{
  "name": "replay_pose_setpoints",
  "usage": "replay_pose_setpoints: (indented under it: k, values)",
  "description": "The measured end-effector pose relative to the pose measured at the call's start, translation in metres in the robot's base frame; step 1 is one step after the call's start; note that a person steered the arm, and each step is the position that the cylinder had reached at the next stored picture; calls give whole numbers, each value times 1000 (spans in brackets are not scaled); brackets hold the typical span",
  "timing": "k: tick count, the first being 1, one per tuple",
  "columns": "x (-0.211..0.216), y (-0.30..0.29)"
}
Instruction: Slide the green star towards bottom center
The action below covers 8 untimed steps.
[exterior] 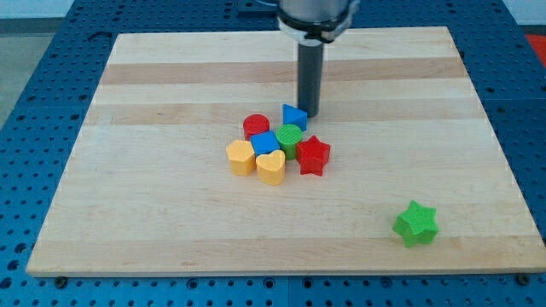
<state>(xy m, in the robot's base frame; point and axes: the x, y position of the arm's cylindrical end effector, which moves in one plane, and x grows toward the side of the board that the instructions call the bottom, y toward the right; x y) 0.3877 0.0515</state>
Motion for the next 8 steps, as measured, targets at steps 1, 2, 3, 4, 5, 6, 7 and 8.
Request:
replay_pose_setpoints:
  k: [1,2,3,4,5,6,7,8]
  values:
    - [0,68]
    - [7,154]
    - [50,217]
    - [97,223]
    - [129,211]
    - [159,210]
    - [178,192]
    - [189,148]
